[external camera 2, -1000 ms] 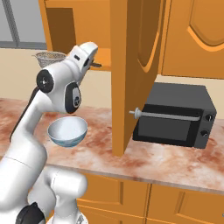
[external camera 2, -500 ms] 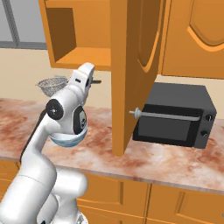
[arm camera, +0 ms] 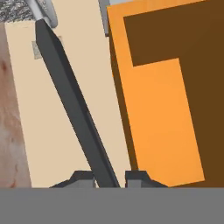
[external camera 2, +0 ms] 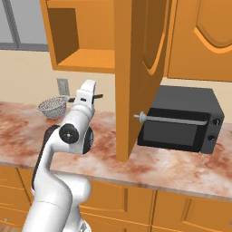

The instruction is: Open the cabinet and setup a tea strainer by placing it in the bowl upright.

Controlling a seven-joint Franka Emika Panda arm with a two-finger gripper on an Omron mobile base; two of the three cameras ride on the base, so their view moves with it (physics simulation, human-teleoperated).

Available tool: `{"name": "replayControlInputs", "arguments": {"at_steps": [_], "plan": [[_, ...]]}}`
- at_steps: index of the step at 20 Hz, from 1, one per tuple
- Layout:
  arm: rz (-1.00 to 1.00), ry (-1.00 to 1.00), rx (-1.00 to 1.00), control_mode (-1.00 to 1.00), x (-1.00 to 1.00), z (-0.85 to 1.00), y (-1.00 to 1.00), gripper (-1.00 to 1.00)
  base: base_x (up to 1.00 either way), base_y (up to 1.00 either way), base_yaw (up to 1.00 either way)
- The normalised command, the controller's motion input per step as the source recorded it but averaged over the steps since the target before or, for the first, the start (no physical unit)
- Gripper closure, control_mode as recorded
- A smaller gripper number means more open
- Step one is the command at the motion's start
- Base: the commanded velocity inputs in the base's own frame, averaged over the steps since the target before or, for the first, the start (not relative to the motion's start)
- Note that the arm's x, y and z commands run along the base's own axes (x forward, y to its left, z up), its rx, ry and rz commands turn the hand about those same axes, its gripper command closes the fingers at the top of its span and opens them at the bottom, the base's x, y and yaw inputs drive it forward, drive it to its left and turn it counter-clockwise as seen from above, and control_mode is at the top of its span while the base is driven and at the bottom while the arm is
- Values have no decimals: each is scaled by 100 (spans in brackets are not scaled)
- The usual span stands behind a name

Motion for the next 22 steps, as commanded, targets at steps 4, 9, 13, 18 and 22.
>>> {"name": "replayControlInputs", "arguments": {"at_steps": [4,9,13,18,22], "plan": [[20,-3,-6,-100,2,-31,12,100,0,0,0],[19,-11,-10,-100,12,-6,11,100,0,0,0],[14,-13,-13,-100,28,-1,6,100,0,0,0],[13,-6,-13,-100,30,-7,10,100,0,0,0],[3,0,-12,-100,10,-19,22,100,0,0,0]]}}
